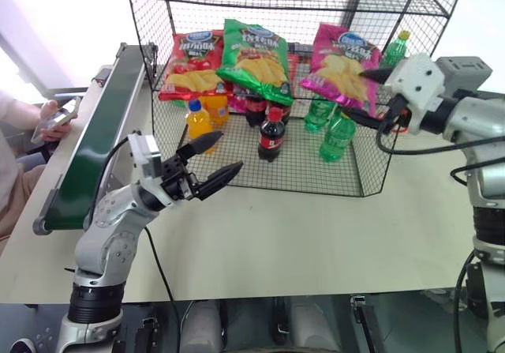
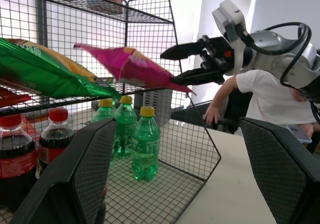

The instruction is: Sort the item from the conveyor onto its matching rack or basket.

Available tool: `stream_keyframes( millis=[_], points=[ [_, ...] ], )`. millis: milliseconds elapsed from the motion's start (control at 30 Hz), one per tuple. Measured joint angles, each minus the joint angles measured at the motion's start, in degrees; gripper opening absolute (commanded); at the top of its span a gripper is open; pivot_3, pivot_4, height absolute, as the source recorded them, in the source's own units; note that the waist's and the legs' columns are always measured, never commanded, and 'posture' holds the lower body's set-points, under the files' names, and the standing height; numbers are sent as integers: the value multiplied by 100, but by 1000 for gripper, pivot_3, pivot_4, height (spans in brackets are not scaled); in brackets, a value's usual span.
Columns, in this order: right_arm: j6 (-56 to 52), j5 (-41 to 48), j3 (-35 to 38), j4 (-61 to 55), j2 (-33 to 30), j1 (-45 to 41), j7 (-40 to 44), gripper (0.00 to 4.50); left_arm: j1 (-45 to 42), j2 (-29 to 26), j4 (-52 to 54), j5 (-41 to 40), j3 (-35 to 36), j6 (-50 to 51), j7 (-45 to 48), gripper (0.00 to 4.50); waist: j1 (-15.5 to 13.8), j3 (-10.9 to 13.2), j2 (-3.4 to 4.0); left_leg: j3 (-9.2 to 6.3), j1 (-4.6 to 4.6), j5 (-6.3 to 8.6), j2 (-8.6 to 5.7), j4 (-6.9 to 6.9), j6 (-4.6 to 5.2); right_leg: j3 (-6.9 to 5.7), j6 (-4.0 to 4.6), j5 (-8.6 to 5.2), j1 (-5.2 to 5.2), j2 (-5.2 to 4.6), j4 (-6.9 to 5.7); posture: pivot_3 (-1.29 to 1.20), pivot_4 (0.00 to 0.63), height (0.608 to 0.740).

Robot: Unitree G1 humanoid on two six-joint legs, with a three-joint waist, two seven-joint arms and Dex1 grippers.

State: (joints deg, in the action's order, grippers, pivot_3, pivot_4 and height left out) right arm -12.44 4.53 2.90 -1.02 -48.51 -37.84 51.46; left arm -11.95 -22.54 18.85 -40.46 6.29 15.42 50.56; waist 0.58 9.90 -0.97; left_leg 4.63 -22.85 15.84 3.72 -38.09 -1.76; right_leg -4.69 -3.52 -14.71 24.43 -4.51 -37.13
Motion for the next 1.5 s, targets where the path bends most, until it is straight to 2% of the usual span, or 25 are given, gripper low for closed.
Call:
stream_keyframes(
  millis=[100,500,633,733,867,1000,1100,1233,1300,1400,1500],
  points=[
    [417,-365,-91,439,-22,73,-211,154,66,-1,-14,11,0,-64,27,4164,-1,0,0,1,0,0,-1,0,0,0,0,0,0,0,0,0,150,740],
    [987,-833,-185,1013,115,-356,-882,70,158,2,-54,52,3,-216,133,4164,4,1,1,3,1,0,0,-1,-1,0,0,0,1,-1,-2,0,150,740],
    [1088,-890,-308,1028,122,-338,-850,70,168,0,-55,61,1,-222,109,4164,3,1,1,2,1,0,0,-2,-1,0,0,0,1,-1,-2,0,150,740],
    [986,-708,-293,1029,120,-282,-667,899,167,-11,-54,76,0,-215,50,4164,2,1,1,2,1,0,0,-2,-1,0,0,0,1,-1,-3,0,150,740],
    [893,-559,-211,1027,53,-274,-532,2889,165,-16,-54,81,-4,-203,10,4164,1,1,2,2,0,0,0,-1,0,0,0,0,1,-1,-2,0,150,740],
    [563,-12,-2,657,-249,117,116,2889,126,-17,-39,83,-29,-191,-40,4164,-31,1,1,1,-1,0,0,-1,0,-1,0,0,0,-1,0,0,150,740],
    [-87,1073,530,243,-200,408,544,2889,73,-50,-31,101,-64,-180,-53,4164,-32,1,2,-2,-1,0,0,-1,0,-2,-1,1,0,-1,-3,0,150,740],
    [-932,2382,1269,-352,-161,528,674,2889,63,-176,-27,108,-71,-109,-54,4164,-3,1,2,-3,3,0,1,-1,0,-1,0,1,0,0,-6,0,150,740],
    [-1663,3273,1567,-930,-41,929,679,2889,151,-480,-16,117,-2,-86,37,4164,0,-3,-5,-11,7,1,8,0,1,-6,1,0,-7,8,-5,0,150,740],
    [-2236,3865,1444,-1671,305,1920,564,2889,443,-1108,-30,112,338,123,144,4164,2,-7,-10,-12,9,2,10,4,3,-5,2,-1,-7,9,-5,0,150,740],
    [-2481,4065,1180,-1886,745,2542,368,3750,762,-1583,-92,136,773,396,111,4164,1,5,9,-9,8,2,4,2,3,-1,2,-1,-4,-4,-5,0,150,740]
  ],
)
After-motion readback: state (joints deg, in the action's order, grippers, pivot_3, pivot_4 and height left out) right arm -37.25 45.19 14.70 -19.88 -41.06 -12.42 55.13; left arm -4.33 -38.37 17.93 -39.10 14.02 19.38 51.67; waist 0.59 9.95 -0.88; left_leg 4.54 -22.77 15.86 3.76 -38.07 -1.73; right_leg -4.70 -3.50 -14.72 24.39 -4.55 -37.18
